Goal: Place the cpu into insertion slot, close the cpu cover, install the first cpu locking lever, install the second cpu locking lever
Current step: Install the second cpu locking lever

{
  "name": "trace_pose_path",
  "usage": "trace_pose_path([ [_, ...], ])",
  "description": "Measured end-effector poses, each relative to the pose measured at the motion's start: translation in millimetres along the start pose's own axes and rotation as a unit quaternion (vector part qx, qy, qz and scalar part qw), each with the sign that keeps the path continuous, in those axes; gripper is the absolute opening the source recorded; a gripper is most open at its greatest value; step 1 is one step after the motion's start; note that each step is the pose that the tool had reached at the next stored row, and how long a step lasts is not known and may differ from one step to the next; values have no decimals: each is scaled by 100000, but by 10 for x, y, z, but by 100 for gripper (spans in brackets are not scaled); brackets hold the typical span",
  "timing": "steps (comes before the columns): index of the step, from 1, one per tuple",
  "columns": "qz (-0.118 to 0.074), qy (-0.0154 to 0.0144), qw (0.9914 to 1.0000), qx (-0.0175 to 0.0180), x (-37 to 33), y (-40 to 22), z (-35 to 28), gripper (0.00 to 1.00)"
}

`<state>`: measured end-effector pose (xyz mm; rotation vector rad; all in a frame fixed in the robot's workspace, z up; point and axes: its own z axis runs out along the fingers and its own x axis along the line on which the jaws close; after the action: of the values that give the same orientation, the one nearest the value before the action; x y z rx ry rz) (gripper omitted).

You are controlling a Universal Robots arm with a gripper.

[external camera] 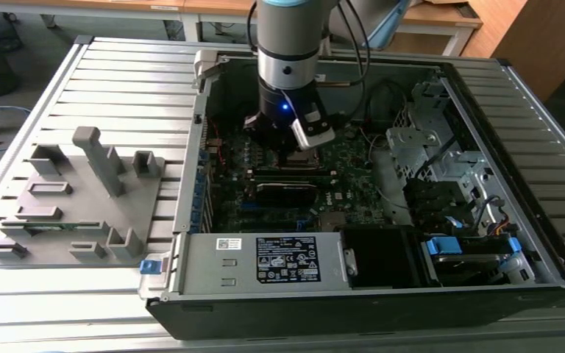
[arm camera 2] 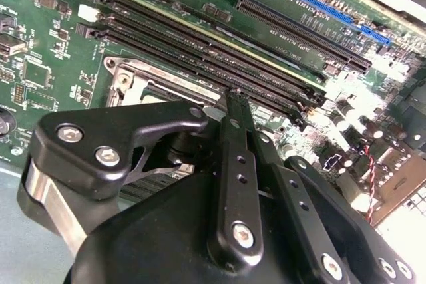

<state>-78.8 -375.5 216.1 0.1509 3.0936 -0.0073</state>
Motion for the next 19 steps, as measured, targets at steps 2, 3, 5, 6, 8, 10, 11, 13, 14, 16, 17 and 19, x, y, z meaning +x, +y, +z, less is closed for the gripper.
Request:
trace_pose_path([
  [2, -1, 4, 100000, 9, 8, -1, 19, 10],
  [3, -2, 3, 100000, 5, 12, -1, 28, 10],
  [5, -8, 4, 100000, 10, 16, -2, 38, 10],
  [6, -11, 7, 100000, 13, 16, -2, 39, 10],
  [8, -3, 10, 100000, 16, 17, -2, 40, 10],
  [10, 7, 1, 100000, -2, 23, -2, 46, 10],
  [11, 2, 4, 100000, 2, 27, -3, 48, 10],
  [13, -1, 3, 100000, 2, 32, -4, 51, 10],
  [14, -4, 6, 100000, 7, 34, -4, 52, 10],
  [16, -5, 6, 100000, 6, 38, -4, 54, 10],
  [17, -1, 6, 100000, 3, 40, -4, 55, 10],
  [19, -1, 0, 100000, -49, 43, -5, 59, 10],
])
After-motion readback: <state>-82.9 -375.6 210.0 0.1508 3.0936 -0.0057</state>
